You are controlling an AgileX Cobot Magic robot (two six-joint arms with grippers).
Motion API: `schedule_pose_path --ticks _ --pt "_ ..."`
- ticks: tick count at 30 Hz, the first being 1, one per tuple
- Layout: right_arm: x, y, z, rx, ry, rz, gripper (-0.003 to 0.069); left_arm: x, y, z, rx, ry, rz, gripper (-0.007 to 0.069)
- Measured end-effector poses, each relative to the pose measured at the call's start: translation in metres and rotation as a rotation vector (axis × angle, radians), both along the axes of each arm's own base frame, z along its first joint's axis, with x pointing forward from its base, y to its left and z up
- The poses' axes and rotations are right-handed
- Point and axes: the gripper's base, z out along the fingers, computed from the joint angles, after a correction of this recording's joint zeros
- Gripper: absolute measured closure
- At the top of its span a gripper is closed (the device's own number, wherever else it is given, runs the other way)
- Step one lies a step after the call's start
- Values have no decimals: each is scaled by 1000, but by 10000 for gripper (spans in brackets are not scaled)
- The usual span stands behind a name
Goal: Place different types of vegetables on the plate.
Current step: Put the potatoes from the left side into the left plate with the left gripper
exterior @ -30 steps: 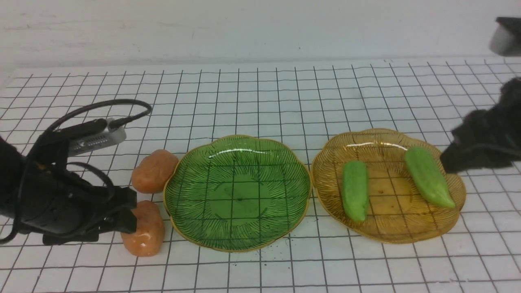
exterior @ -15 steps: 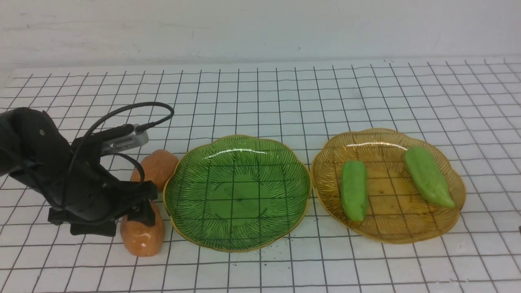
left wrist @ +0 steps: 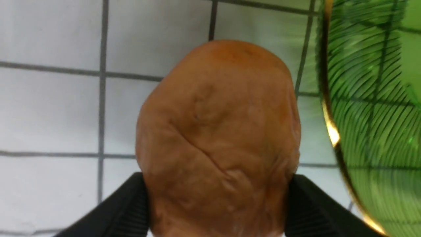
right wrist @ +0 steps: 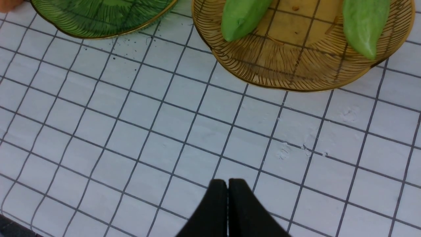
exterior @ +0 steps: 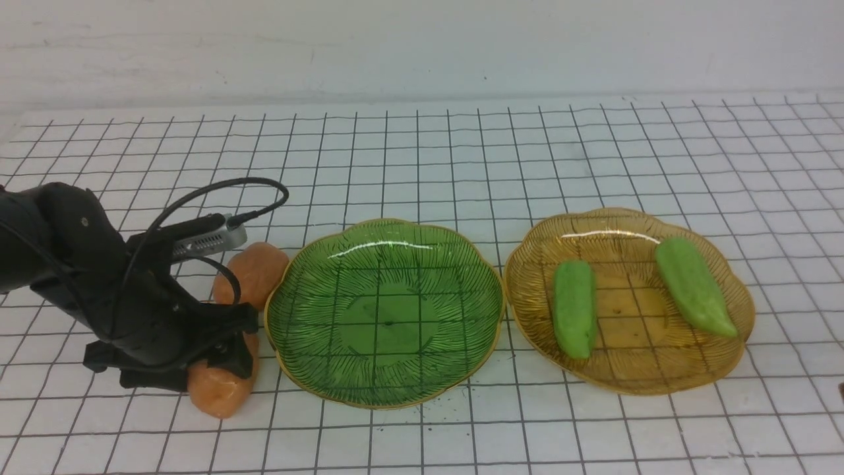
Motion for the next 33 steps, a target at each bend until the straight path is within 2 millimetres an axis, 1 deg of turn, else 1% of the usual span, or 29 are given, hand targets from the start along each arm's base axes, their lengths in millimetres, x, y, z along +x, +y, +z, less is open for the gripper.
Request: schedule_pose_path --ticks 2,4,5,7,8,9,10,11,12,13,14,15,16,17,18,19,20,21,22,23,24,25,29,33 --pt "0 0 -1 -1 4 0 664 -6 3 8 42 23 -46 160" --pt "0 0 -1 -1 3 1 665 -5 6 20 84 4 -79 160" --pt "0 0 -1 -2 2 3 666 -2 8 37 115 -27 -93 160" --pt "0 0 -1 -5 1 6 665 -2 10 57 137 -41 -89 160" --pt "0 0 -1 -5 0 7 665 0 12 78 144 -71 -59 160" --pt "0 0 -1 -6 0 8 665 1 11 98 129 -101 -27 160" --pt "0 0 -1 -6 0 8 665 3 8 108 110 -124 -16 160" --pt "0 0 -1 -7 0 8 665 3 6 111 101 -132 -15 160" --pt "0 0 -1 -7 -1 8 665 5 -1 118 65 -154 -15 160" --pt "0 0 -1 -7 -1 8 665 6 -11 120 31 -159 -29 160" --pt "0 0 -1 -6 -2 8 665 7 -22 119 -10 -157 -42 160" --pt "0 0 -1 -6 -2 8 665 7 -24 118 -16 -154 -46 160" --pt "0 0 -1 -6 -2 8 665 9 -43 110 -60 -130 -80 160" --pt "0 0 -1 -6 -3 7 665 11 -54 105 -78 -116 -100 160" --pt "0 0 -1 -6 -3 7 665 11 -58 104 -78 -113 -114 160" --pt "0 0 -1 -6 -5 7 665 14 -79 90 -94 -89 -156 160" --pt "0 0 -1 -6 -5 7 665 15 -82 86 -93 -85 -160 160" --pt "0 0 -1 -6 -5 7 665 18 -105 68 -98 -57 -206 160" --pt "0 0 -1 -6 -5 7 665 17 -107 68 -98 -57 -212 160" --pt "0 0 -1 -6 -5 7 665 19 -114 61 -98 -47 -221 160" --pt "0 0 -1 -5 -6 7 665 19 -123 54 -98 -36 -242 160" --pt "0 0 -1 -5 -6 7 665 21 -137 43 -98 -29 -266 160" --pt "0 0 -1 -6 -6 7 665 27 -153 29 -100 -28 -286 160" --pt "1 0 -1 -5 -8 7 665 32 -156 29 -106 -55 -283 137"
